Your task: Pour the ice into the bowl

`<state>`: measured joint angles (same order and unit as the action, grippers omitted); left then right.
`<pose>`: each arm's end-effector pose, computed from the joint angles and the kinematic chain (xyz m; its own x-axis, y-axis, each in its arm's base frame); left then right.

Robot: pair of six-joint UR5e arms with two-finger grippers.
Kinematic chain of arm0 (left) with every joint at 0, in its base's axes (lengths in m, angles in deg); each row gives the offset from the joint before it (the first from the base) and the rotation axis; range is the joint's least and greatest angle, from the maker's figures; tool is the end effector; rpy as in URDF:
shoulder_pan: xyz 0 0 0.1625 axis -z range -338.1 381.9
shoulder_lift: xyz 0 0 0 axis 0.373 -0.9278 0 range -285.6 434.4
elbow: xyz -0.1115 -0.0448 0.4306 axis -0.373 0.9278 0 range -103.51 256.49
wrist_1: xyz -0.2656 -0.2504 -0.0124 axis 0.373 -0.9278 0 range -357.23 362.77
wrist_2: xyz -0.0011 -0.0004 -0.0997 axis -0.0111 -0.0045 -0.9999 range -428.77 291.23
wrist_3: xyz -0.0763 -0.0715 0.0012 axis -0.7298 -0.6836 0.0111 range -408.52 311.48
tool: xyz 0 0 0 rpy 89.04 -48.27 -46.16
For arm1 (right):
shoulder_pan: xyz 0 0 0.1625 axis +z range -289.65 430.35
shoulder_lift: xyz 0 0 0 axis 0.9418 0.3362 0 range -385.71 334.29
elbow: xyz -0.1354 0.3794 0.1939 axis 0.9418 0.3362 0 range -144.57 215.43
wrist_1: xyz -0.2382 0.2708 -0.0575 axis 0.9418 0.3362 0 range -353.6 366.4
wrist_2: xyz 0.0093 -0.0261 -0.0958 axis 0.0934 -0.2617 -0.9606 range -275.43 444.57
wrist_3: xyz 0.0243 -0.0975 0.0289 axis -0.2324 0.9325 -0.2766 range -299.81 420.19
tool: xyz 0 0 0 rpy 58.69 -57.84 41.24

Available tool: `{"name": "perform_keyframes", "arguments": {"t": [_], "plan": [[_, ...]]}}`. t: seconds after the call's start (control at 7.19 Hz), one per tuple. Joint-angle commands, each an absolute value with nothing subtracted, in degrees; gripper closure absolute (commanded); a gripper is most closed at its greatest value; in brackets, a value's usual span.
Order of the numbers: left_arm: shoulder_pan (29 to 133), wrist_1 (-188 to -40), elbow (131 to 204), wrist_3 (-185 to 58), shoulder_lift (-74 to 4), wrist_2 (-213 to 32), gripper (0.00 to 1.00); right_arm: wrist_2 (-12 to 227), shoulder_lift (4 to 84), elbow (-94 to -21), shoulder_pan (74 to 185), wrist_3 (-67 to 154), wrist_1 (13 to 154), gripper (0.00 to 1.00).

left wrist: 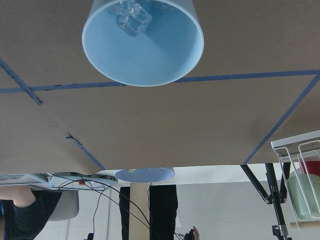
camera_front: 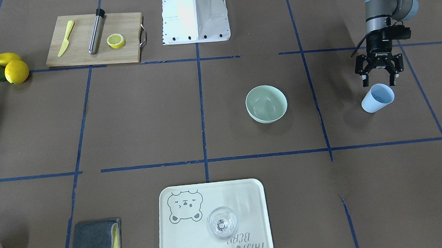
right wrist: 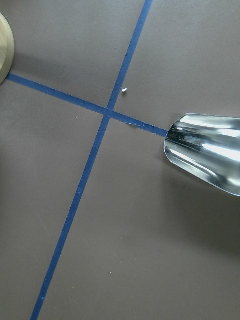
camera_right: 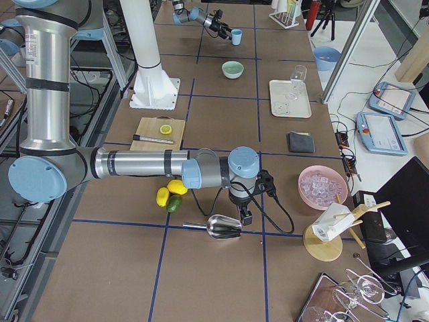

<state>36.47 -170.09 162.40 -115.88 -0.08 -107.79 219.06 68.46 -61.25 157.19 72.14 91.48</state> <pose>0.2407 -0.2841 0.6480 0.7214 0.0629 -0.6896 0.5983 0.4449 0.6664 0.0370 -0.4185 0.6544 0.6806 -0.3322 0.6530 0.2000 0.9417 0.2707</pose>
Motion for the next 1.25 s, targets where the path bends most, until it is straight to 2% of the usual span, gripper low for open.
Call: {"name": "perform_keyframes", "arguments": {"t": [0.0,0.69,1.11], "plan": [[37.54,-169.93,161.84,-116.19,-0.65,-108.06,0.00,219.04,68.43,-61.25,157.19,72.14,91.48,0.00],[42.20,-169.84,157.18,-116.46,-6.80,-108.33,0.00,218.96,68.43,-61.16,157.19,72.14,91.48,0.00],[42.29,-169.84,156.65,-116.46,-6.89,-108.33,0.00,218.96,68.34,-61.16,157.19,72.14,91.48,0.00]]}}
